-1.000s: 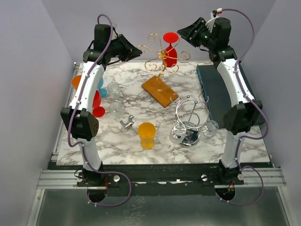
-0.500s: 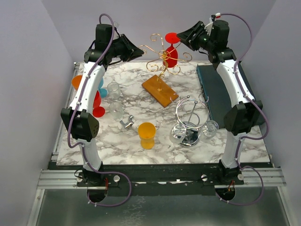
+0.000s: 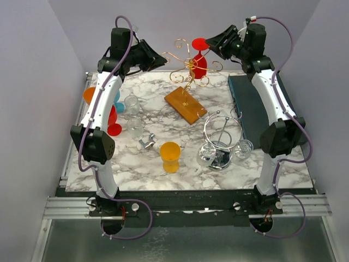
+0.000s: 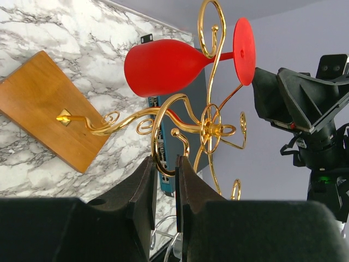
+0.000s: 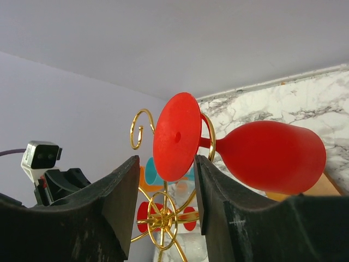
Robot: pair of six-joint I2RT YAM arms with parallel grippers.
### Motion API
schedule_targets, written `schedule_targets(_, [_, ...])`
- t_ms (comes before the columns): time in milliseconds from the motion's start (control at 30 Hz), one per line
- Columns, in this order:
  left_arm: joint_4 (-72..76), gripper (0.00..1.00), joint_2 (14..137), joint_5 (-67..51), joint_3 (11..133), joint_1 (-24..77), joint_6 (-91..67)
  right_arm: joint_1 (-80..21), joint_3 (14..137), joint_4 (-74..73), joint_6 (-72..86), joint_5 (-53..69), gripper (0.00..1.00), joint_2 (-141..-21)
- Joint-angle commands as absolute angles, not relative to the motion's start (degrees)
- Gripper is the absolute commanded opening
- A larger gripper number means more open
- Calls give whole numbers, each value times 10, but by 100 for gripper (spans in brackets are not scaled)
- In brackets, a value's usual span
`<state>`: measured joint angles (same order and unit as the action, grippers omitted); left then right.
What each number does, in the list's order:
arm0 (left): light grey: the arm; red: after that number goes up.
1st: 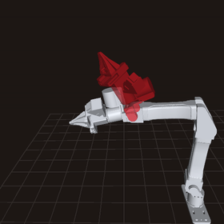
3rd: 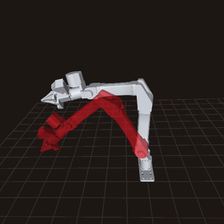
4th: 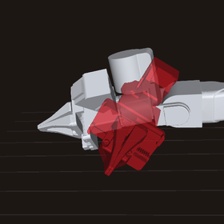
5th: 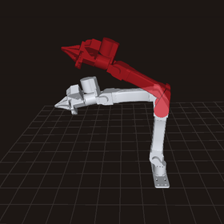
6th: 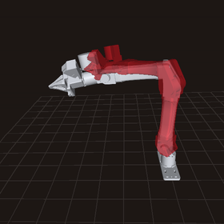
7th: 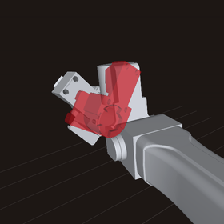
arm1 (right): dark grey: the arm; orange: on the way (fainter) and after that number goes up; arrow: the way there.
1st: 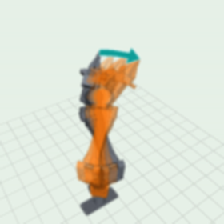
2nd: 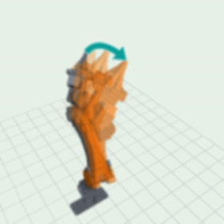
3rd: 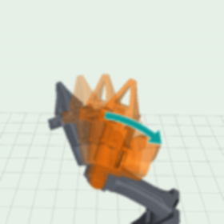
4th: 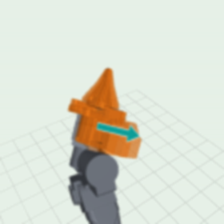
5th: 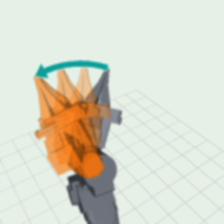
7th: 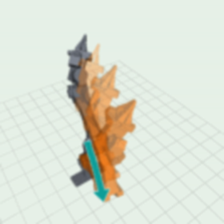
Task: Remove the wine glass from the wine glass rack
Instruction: Pick up the wine glass from the wine rack.
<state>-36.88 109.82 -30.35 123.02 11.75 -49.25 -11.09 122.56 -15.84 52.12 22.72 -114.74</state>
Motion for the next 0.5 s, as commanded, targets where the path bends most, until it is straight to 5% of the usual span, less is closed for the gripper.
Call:
schedule_targets(0, [-406, 0, 1092, -312, 1230, 140, -447, -114, 1217, -178, 533, 210, 49, -1130])
schedule_targets(467, [-406, 0, 1082, -308, 1219, 145, -439, -125, 1221, -186, 569, 204, 45, -1134])
